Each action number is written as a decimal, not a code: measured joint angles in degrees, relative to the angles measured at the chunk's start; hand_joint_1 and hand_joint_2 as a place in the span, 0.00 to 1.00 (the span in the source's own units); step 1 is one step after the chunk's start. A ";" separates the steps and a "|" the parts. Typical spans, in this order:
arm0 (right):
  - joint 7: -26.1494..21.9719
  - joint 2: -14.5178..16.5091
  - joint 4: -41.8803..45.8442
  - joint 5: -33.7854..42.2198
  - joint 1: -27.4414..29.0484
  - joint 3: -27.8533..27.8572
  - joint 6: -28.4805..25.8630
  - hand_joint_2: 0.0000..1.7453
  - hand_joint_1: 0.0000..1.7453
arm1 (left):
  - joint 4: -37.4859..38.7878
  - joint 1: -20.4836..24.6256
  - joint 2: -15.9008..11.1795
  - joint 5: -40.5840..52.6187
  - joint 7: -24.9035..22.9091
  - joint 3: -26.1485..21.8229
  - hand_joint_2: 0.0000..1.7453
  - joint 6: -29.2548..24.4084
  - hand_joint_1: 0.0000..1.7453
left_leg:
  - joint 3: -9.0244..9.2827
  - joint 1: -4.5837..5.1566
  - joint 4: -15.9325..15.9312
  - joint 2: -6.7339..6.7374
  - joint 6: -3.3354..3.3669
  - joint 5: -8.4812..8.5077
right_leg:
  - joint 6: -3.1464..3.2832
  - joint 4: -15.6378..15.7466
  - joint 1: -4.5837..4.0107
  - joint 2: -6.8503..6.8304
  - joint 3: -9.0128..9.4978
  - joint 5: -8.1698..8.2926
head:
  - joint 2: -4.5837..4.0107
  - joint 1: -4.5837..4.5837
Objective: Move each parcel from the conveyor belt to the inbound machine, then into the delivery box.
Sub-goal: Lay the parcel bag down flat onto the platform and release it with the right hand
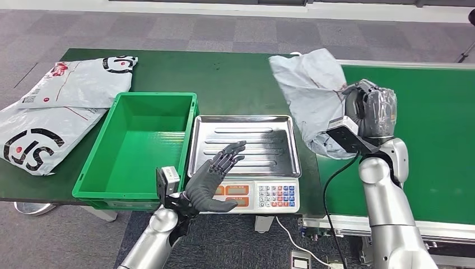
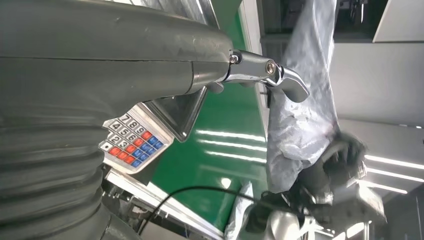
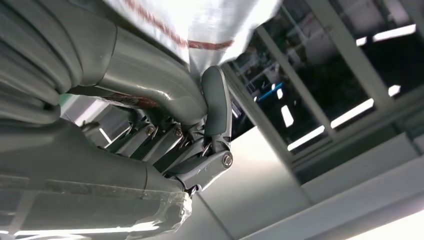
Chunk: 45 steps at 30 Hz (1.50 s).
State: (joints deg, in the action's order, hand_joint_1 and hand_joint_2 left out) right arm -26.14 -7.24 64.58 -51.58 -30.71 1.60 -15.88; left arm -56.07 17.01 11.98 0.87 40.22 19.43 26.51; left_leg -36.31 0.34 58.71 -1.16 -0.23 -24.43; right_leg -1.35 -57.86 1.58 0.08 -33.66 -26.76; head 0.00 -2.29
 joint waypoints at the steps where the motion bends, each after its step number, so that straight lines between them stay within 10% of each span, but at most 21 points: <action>1: 0.54 0.09 -1.64 -0.90 -1.04 -1.07 1.67 1.00 1.00 | 0.02 0.02 0.07 -0.04 0.01 0.00 1.00 0.17 0.00 | 0.01 0.00 0.00 0.07 -0.01 -0.01 | 0.00 0.00 0.00 0.08 -0.01 0.01 | 0.00 0.00; 16: -3.16 5.44 -27.60 0.45 -9.12 -21.43 20.30 1.00 1.00 | 1.06 2.00 1.37 0.17 0.00 0.13 1.00 1.05 0.00 | 0.02 -0.07 0.01 0.06 -0.05 0.03 | 0.02 0.00 -0.05 0.08 -0.06 0.03 | 0.00 -0.01; 40: -11.50 6.92 -24.21 10.61 -7.37 -26.84 17.27 1.00 1.00 | 2.29 5.29 1.27 0.55 0.00 0.71 1.00 0.33 0.00 | 0.03 -0.08 0.02 0.08 -0.05 0.03 | 0.02 0.00 -0.05 0.10 -0.08 0.03 | 0.00 -0.01; 44: -10.34 6.93 -20.76 14.28 -6.20 -26.85 14.57 1.00 0.01 | 2.37 5.42 1.20 0.44 0.00 0.72 1.00 -0.03 0.00 | 0.04 -0.08 0.02 0.14 -0.05 0.03 | 0.02 0.00 -0.05 0.15 -0.09 0.03 | 0.00 -0.01; 45: -10.04 6.93 -20.35 15.04 -6.07 -26.85 14.23 1.00 0.00 | 2.37 5.45 1.19 0.42 0.00 0.72 1.00 -0.07 0.00 | 0.04 -0.08 0.02 0.15 -0.05 0.03 | 0.02 0.00 -0.05 0.16 -0.10 0.03 | 0.00 -0.01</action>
State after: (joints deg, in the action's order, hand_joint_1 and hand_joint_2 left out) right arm -36.17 -0.31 44.23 -36.55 -36.79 -25.24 -1.65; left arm -53.70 22.45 13.17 1.29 40.22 20.15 26.45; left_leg -36.27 0.27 58.73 -1.01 -0.29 -24.39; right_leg -1.33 -57.86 1.53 0.24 -33.75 -26.73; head 0.00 -2.29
